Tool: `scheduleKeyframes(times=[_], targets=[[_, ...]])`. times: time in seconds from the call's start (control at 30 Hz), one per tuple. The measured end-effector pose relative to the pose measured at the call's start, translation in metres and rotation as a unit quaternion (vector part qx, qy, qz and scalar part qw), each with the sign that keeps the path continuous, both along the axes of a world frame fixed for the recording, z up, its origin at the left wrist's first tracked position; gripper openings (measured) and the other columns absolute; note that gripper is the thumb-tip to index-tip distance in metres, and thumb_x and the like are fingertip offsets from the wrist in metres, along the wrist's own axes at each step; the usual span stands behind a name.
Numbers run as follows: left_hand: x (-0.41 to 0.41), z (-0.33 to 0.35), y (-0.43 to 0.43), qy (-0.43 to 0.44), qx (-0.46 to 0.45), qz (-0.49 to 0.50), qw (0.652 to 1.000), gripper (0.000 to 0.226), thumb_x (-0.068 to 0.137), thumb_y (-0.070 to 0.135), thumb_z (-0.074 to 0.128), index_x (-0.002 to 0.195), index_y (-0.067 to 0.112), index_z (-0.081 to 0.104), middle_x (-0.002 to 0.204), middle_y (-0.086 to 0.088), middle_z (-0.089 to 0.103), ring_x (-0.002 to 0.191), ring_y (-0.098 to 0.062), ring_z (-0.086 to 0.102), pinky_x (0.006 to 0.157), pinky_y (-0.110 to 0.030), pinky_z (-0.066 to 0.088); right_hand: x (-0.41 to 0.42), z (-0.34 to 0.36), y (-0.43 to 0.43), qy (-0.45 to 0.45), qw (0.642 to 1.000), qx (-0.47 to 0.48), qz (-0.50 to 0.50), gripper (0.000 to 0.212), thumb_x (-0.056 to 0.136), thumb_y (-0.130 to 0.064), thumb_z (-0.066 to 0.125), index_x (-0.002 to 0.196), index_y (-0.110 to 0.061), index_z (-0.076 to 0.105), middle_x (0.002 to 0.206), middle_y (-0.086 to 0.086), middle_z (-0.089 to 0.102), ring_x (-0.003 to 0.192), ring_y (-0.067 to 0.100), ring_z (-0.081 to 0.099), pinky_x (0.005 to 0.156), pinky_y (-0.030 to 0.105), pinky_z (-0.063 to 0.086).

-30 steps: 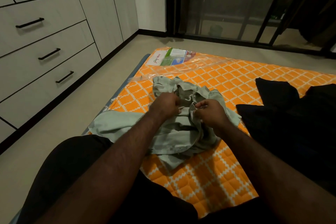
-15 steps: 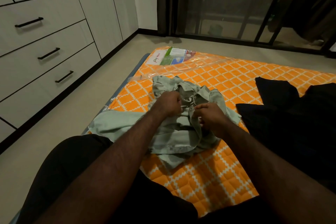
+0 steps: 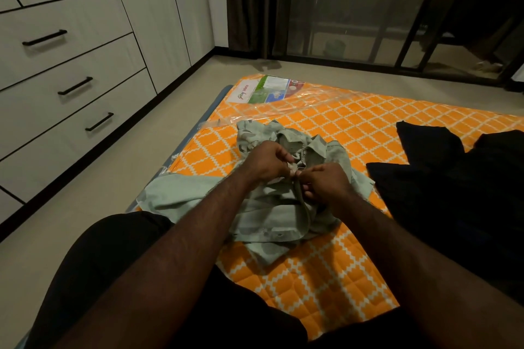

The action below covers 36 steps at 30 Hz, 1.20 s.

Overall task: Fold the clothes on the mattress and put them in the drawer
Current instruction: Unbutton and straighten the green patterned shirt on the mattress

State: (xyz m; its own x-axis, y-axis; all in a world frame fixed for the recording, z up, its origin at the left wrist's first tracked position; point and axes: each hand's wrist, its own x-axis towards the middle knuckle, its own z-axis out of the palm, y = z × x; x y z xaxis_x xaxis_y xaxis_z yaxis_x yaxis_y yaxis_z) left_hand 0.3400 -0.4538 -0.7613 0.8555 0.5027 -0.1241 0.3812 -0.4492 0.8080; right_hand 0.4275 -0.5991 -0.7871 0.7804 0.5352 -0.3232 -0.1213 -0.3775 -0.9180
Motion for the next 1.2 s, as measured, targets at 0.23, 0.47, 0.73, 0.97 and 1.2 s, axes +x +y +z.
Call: scheduleKeyframes(times=[0.23, 0.47, 0.73, 0.97, 1.2], targets=[[-0.001, -0.006, -0.001, 0.002, 0.022, 0.018, 1.0, 0.035, 0.07, -0.008, 0.079, 0.086, 0.019, 0.063, 0.082, -0.003, 0.067, 0.074, -0.023, 0.065, 0.07, -0.048, 0.061, 0.001, 0.005, -0.001, 0.027, 0.998, 0.031, -0.055, 0.017, 0.089, -0.007, 0.064, 0.074, 0.002, 0.063, 0.064, 0.013, 0.055, 0.053, 0.023, 0.057, 0.049, 0.032, 0.046], [0.0, -0.006, -0.002, 0.028, 0.031, -0.02, 0.999, 0.018, 0.079, 0.005, 0.082, 0.085, 0.019, 0.074, 0.075, 0.007, 0.065, 0.069, -0.009, 0.061, 0.064, -0.025, 0.05, -0.006, 0.016, -0.002, 0.05, 0.996, 0.062, -0.027, 0.032, 0.103, -0.015, 0.05, 0.071, -0.012, 0.054, 0.05, -0.005, 0.048, 0.038, 0.007, 0.047, 0.037, 0.022, 0.036], [0.002, -0.006, 0.0, 0.012, 0.017, -0.025, 0.999, 0.01, 0.081, 0.001, 0.077, 0.088, 0.009, 0.077, 0.064, 0.004, 0.066, 0.045, 0.001, 0.055, 0.051, -0.02, 0.044, -0.007, 0.011, 0.004, 0.002, 0.997, 0.07, 0.042, 0.022, 0.103, -0.012, 0.057, 0.088, -0.001, 0.07, 0.074, 0.012, 0.069, 0.058, 0.017, 0.065, 0.051, 0.027, 0.052], [0.003, -0.007, -0.003, -0.018, 0.013, -0.03, 0.999, 0.014, 0.084, 0.004, 0.076, 0.093, 0.015, 0.079, 0.076, -0.007, 0.074, 0.058, -0.012, 0.062, 0.055, -0.028, 0.05, 0.001, 0.001, 0.003, -0.071, 0.995, 0.069, 0.001, 0.005, 0.09, -0.018, 0.078, 0.086, -0.015, 0.077, 0.084, 0.005, 0.077, 0.081, 0.024, 0.076, 0.07, 0.041, 0.063], [0.003, -0.007, -0.005, -0.068, -0.035, 0.002, 0.997, 0.018, 0.082, 0.003, 0.081, 0.098, 0.011, 0.076, 0.079, -0.008, 0.075, 0.07, -0.017, 0.073, 0.065, -0.035, 0.063, 0.002, 0.0, 0.002, -0.158, 0.984, 0.059, -0.062, 0.006, 0.084, -0.013, 0.081, 0.083, -0.018, 0.079, 0.079, 0.003, 0.076, 0.075, 0.025, 0.074, 0.069, 0.055, 0.062]])
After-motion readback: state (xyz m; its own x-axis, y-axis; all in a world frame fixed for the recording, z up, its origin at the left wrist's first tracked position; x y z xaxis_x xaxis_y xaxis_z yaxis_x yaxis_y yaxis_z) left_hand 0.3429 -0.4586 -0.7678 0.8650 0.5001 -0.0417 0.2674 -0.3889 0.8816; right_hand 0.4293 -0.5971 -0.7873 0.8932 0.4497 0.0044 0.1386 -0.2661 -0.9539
